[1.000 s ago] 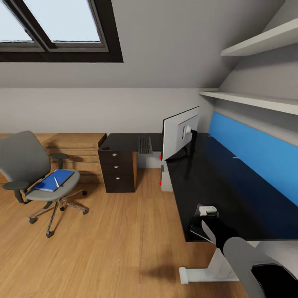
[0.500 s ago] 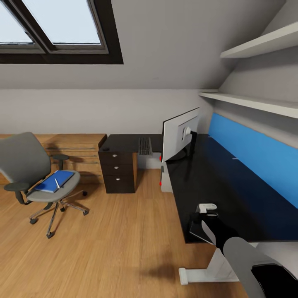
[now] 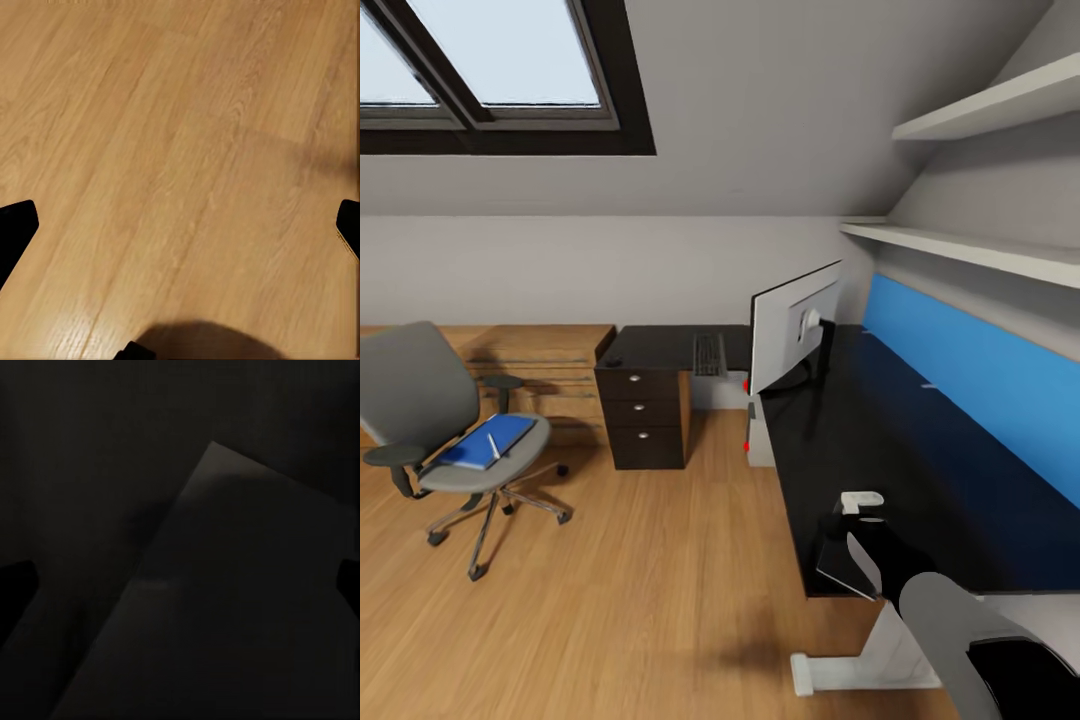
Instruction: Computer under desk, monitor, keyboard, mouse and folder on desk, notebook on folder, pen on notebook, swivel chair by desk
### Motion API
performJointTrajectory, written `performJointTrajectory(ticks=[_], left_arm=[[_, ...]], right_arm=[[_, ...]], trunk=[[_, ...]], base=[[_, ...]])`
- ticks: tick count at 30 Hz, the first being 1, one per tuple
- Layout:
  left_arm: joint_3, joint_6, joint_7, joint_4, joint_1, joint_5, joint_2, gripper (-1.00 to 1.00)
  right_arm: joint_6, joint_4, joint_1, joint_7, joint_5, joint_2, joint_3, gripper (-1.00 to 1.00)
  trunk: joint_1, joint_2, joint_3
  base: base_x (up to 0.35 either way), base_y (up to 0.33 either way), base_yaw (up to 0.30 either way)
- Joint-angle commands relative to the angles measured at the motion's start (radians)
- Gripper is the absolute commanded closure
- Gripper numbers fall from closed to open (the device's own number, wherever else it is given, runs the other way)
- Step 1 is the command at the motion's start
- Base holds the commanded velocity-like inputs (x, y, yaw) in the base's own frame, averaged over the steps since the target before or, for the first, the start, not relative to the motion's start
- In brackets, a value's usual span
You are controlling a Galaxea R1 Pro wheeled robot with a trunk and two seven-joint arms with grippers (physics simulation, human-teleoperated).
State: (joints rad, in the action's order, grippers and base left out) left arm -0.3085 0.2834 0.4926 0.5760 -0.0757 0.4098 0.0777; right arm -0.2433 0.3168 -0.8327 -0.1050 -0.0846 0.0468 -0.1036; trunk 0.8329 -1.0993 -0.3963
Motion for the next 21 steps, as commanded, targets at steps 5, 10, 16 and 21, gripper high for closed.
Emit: performJointTrajectory(ticks=[5,10,16,21], left_arm=[[-0.007,0.007,0.006,-0.002,-0.001,0.010,-0.001,-1.00],[-0.007,0.005,0.006,-0.002,-0.001,0.010,-0.001,-1.00],[-0.007,0.005,0.006,-0.002,-0.001,0.010,-0.001,-1.00],[-0.007,0.005,0.006,-0.002,-0.001,0.010,-0.001,-1.00]], right_arm=[[-0.002,0.002,0.000,-0.006,-0.009,0.001,-0.008,-1.00],[-0.001,0.002,0.000,-0.006,-0.009,0.002,-0.008,-1.00],[-0.001,0.002,0.000,-0.007,-0.009,0.002,-0.008,-1.00],[-0.001,0.002,0.000,-0.007,-0.009,0.002,-0.008,-1.00]], trunk=[[0.000,-0.001,-0.001],[0.000,-0.001,-0.001],[0.000,-0.001,-0.001],[0.000,-0.001,-0.001]], base=[[0.245,-0.140,0.000],[0.126,-0.099,0.000],[0.027,-0.022,0.000],[0.006,-0.011,0.000]])
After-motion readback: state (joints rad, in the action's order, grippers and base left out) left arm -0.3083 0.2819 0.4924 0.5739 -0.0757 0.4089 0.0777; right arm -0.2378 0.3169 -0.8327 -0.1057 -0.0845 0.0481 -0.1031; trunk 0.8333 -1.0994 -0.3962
